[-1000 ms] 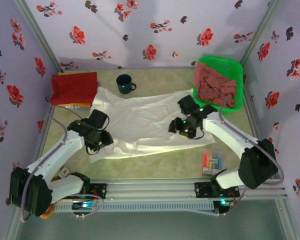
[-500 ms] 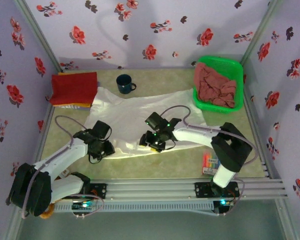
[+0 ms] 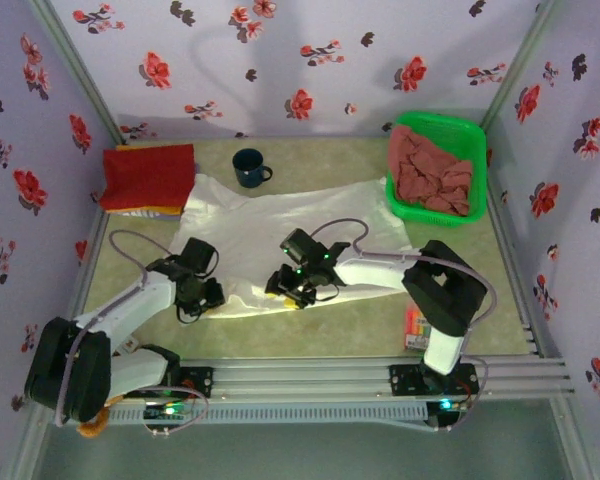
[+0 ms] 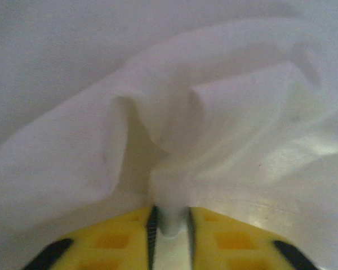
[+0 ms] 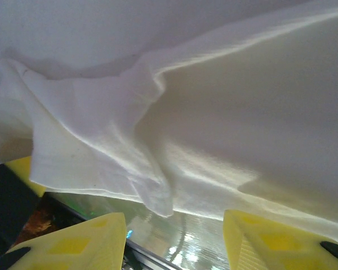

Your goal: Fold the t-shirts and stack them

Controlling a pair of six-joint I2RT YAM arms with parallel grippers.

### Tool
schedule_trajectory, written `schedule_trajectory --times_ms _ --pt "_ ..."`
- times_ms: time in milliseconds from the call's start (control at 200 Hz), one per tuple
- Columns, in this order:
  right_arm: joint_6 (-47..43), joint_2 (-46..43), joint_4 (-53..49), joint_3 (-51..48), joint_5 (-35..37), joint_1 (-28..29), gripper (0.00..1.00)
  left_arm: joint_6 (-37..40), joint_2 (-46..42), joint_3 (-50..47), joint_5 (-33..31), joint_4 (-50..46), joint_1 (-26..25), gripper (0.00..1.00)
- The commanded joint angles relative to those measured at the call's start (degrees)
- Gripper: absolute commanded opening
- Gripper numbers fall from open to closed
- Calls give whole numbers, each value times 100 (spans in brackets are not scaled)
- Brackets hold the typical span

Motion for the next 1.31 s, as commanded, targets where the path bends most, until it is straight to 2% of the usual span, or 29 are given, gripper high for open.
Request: schedule_trajectory --times_ms 0,110,320,720,855,1015,1300 --pt "226 265 303 197 -212 97 50 188 82 113 172 -30 57 16" --pt "263 354 342 287 -267 116 48 169 -17 153 170 -110 76 8" --pt "361 533 529 278 -414 118 42 123 -178 316 162 -279 102 1" --pt "403 660 596 302 -546 115 26 155 -115 544 179 -449 112 0" --pt "394 668 564 332 -534 107 17 194 -109 590 179 -493 128 0" --pt "392 655 562 335 -518 102 0 193 -114 603 188 -509 150 0" --pt "77 556 74 804 -316 -102 0 361 102 1076 197 -495 362 0"
